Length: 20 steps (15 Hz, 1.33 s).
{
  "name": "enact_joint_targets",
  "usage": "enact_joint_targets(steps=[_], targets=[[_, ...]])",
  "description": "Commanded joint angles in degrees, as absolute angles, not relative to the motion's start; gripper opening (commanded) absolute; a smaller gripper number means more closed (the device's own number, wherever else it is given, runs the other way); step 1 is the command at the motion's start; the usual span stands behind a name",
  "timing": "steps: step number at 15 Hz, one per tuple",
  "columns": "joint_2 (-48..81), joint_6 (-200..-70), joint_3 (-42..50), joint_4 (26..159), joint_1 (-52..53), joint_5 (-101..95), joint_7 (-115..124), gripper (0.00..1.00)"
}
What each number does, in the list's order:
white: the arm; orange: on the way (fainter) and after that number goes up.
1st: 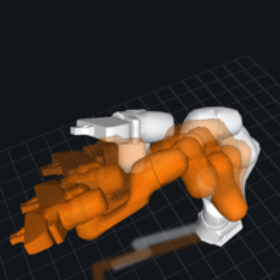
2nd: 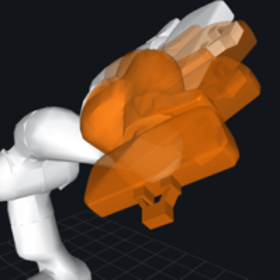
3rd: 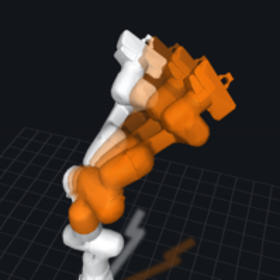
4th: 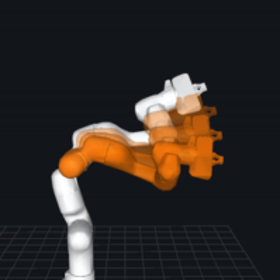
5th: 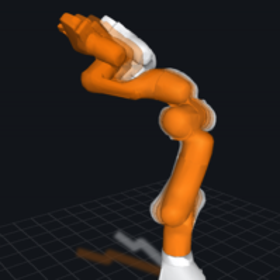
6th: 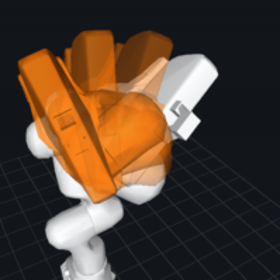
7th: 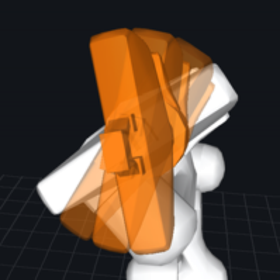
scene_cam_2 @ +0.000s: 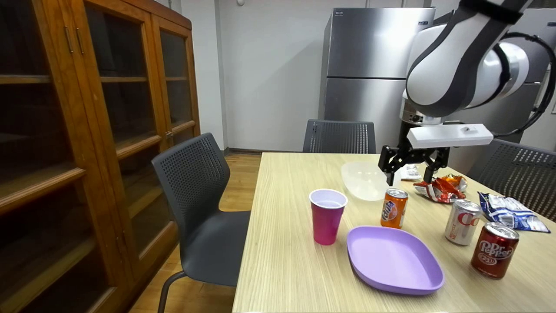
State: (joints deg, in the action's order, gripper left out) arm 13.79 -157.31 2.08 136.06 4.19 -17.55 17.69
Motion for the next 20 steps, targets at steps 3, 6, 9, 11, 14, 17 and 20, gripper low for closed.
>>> enact_joint_targets(steps=[3, 6, 9, 11, 14, 17, 20], targets=[[20.93, -156.71, 5.37, 129.16, 7.83, -17.56, 20.51, 1.0], [23.75, -156.3, 5.77, 126.83, 8.54, -16.24, 19.75, 1.0], [26.19, -155.81, 5.73, 124.79, 8.92, -14.63, 19.2, 1.0], [27.43, -155.69, 5.89, 123.77, 9.26, -13.78, 19.14, 1.0], [28.83, -155.5, 6.18, 122.63, 9.62, -12.99, 19.03, 1.0], [29.71, -155.46, 6.29, 122.0, 9.67, -12.43, 18.73, 0.75], [30.02, -155.45, 6.54, 121.71, 9.81, -12.12, 18.78, 0.58]])
